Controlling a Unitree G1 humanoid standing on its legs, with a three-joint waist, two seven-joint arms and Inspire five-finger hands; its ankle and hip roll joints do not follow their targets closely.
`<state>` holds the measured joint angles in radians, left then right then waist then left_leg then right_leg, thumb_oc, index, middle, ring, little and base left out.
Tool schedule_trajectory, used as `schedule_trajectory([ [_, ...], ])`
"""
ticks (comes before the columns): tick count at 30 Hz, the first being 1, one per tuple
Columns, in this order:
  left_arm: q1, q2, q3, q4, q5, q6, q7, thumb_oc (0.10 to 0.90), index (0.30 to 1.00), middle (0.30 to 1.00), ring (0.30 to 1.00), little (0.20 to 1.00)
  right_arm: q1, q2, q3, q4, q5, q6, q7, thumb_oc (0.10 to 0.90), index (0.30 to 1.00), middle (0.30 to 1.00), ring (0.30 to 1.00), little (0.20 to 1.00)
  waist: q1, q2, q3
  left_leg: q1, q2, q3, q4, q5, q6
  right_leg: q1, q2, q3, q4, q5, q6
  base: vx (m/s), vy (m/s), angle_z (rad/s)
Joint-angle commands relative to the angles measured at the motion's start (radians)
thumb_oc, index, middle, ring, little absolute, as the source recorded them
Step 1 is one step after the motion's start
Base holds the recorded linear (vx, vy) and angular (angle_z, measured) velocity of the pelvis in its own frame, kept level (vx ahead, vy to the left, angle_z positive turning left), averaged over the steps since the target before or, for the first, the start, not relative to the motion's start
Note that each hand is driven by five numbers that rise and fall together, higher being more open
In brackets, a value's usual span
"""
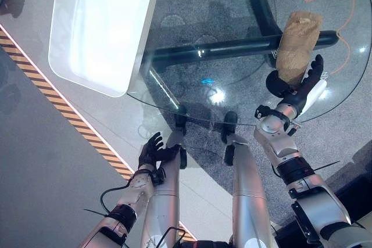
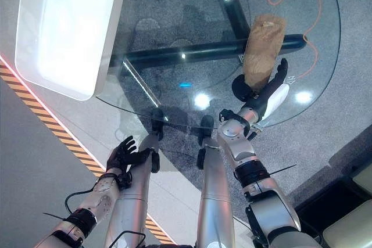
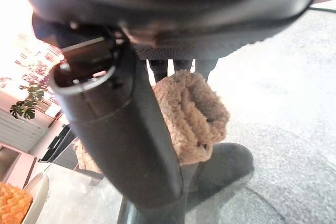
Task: Wipe the table with a cloth and put it in the basket.
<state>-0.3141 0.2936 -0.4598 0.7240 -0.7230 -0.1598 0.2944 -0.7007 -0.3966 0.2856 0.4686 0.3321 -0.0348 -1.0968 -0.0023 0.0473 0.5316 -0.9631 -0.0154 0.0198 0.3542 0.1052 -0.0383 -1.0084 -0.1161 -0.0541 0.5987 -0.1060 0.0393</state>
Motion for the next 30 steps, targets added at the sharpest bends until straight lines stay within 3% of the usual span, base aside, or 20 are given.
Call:
schedule_trajectory([
  [1,0.085,-0.054,-0.066,-0.020,-0.024,0.010,0.020,0.800,0.900,0.900,0.900,0.900,-0.013,-0.079,-0.040,-0.002,0.069,0.000,-0.017,0.800,0.900,0.900,0.900,0.900,0.009,0.035,-0.012,-0.051,-0.067,0.036,0.165,-0.143,0.048,-0.014,0.046,-0.052,-0.174,0.177,-0.002,0.00,0.000,0.00],
  [13,0.063,-0.047,-0.070,-0.042,-0.044,0.020,0.041,0.800,0.900,0.900,0.900,0.900,-0.086,-0.097,-0.028,0.094,0.172,0.019,0.055,0.800,0.900,0.900,0.900,0.900,0.025,0.043,-0.012,-0.096,-0.071,0.025,0.174,-0.141,0.043,-0.057,0.040,-0.062,-0.163,0.181,-0.002,0.00,0.001,0.02],
  [14,0.064,-0.047,-0.073,-0.042,-0.045,0.016,0.041,0.800,0.900,0.900,0.900,0.900,-0.092,-0.100,-0.023,0.100,0.174,0.022,0.065,0.641,0.764,0.764,0.764,0.741,0.026,0.043,-0.012,-0.098,-0.072,0.024,0.174,-0.140,0.042,-0.059,0.040,-0.062,-0.164,0.182,-0.002,0.00,0.000,0.00],
  [16,0.064,-0.049,-0.073,-0.043,-0.046,0.014,0.040,0.800,0.900,0.900,0.900,0.900,-0.096,-0.101,-0.018,0.105,0.170,0.030,0.082,0.490,0.634,0.634,0.634,0.590,0.026,0.044,-0.012,-0.102,-0.072,0.023,0.175,-0.140,0.041,-0.062,0.040,-0.062,-0.163,0.181,-0.002,0.00,0.000,0.00],
  [17,0.064,-0.050,-0.074,-0.043,-0.046,0.012,0.040,0.800,0.900,0.900,0.900,0.900,-0.098,-0.103,-0.015,0.106,0.167,0.036,0.088,0.160,0.352,0.352,0.352,0.260,0.026,0.043,-0.012,-0.102,-0.072,0.023,0.176,-0.140,0.041,-0.062,0.040,-0.062,-0.162,0.180,-0.002,0.00,0.000,0.00],
  [18,0.062,-0.050,-0.075,-0.045,-0.047,0.012,0.040,0.800,0.900,0.900,0.900,0.900,-0.101,-0.105,-0.012,0.108,0.166,0.042,0.096,0.100,0.300,0.300,0.300,0.200,0.026,0.043,-0.012,-0.103,-0.072,0.023,0.175,-0.140,0.041,-0.064,0.041,-0.061,-0.162,0.180,-0.002,0.00,0.000,0.00],
  [30,0.067,-0.052,-0.074,-0.062,-0.052,0.013,0.049,0.800,0.900,0.900,0.900,0.900,-0.094,-0.109,0.003,0.102,0.175,0.063,0.139,0.100,0.300,0.300,0.300,0.200,0.029,0.045,-0.012,-0.119,-0.076,0.027,0.182,-0.145,0.046,-0.082,0.040,-0.057,-0.152,0.179,0.002,0.00,0.002,0.00],
])
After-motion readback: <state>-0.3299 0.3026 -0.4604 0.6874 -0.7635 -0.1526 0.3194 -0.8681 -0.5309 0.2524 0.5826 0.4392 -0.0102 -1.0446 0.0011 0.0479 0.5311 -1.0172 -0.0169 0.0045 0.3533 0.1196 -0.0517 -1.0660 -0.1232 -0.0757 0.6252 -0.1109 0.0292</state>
